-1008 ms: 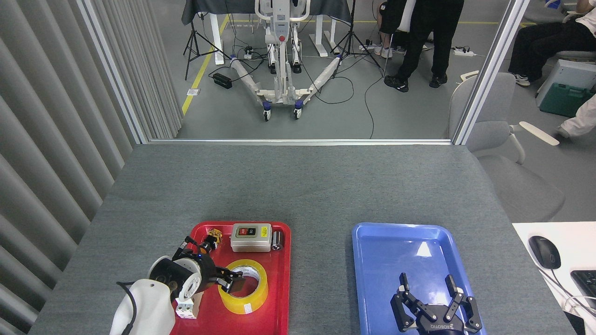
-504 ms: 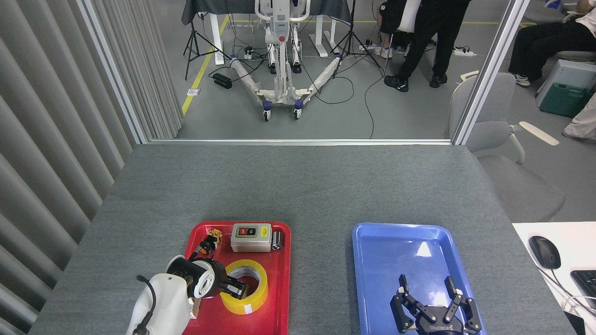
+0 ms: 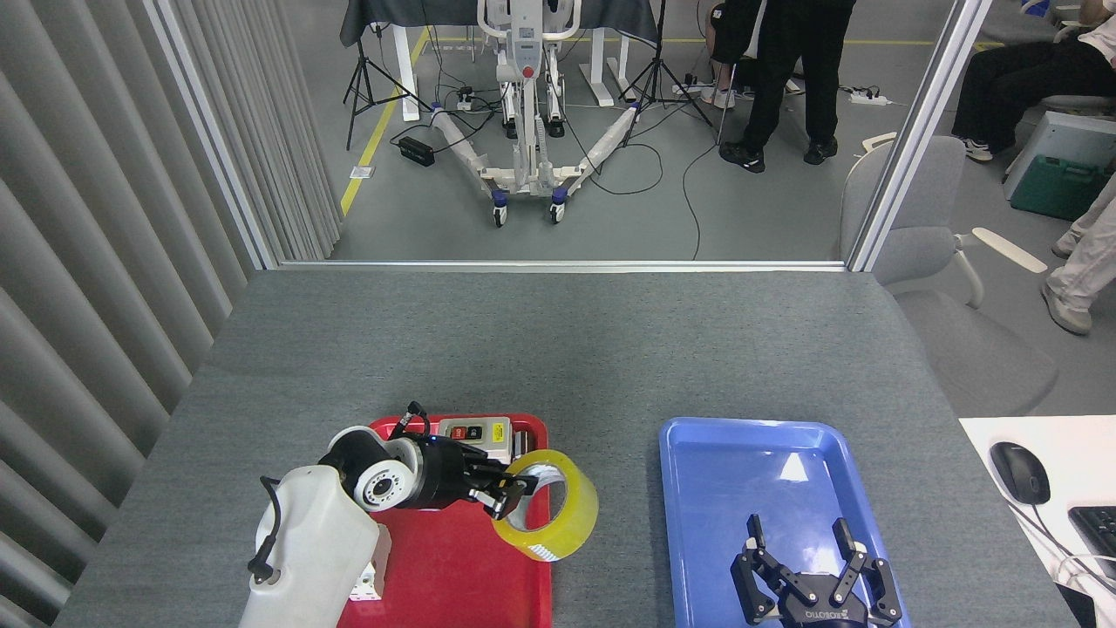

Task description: Place and move tape with both arms

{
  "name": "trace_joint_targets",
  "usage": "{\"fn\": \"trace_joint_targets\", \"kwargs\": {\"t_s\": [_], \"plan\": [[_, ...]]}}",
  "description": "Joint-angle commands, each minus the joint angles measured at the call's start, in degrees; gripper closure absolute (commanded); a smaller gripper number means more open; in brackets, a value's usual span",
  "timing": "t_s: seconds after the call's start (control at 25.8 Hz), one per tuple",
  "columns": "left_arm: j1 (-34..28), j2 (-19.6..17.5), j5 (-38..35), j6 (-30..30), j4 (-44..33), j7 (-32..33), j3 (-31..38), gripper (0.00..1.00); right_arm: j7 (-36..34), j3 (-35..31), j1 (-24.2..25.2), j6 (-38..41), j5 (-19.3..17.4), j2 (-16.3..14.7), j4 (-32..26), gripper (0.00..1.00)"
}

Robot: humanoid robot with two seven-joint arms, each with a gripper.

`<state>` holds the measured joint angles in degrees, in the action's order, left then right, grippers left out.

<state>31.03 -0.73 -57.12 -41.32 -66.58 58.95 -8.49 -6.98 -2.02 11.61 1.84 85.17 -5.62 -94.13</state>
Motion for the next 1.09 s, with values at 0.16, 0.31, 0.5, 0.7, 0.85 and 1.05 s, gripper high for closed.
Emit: {"fn": "trace_joint_targets", "kwargs": {"t_s": [0.16,0.31,0.5,0.7,0.85,1.05], "plan": [[1.0,3.2,28.3,-3.7,1.3,-2.8,0.8,1.0,-1.3,0.1,0.0,0.4,0.0,0.0,0.0,0.0],[-0.4,6.5,32.9,-3.7,8.8,-2.8,-1.9,1.0,-7.5,-0.4,0.3,9.1,0.3,-0.4,-0.1,0.0],[-1.3,7.5,32.8,-3.7,8.7,-2.8,-3.6,1.0,-12.9,-6.3,3.0,32.0,1.3,-1.1,-1.2,0.0],[-1.5,7.8,32.8,-3.7,8.7,-2.8,-3.6,1.0,-13.0,-8.6,3.1,43.2,1.3,-2.9,-1.7,0.0],[-2.1,7.9,32.7,-3.7,8.7,-2.6,-3.6,1.0,-12.4,-7.9,3.0,43.2,1.4,-3.0,-1.8,0.01],[-3.0,8.0,30.0,-3.7,8.7,-1.8,-3.8,1.0,-11.3,-6.9,2.6,43.2,1.5,-3.1,-2.1,0.01]]}}
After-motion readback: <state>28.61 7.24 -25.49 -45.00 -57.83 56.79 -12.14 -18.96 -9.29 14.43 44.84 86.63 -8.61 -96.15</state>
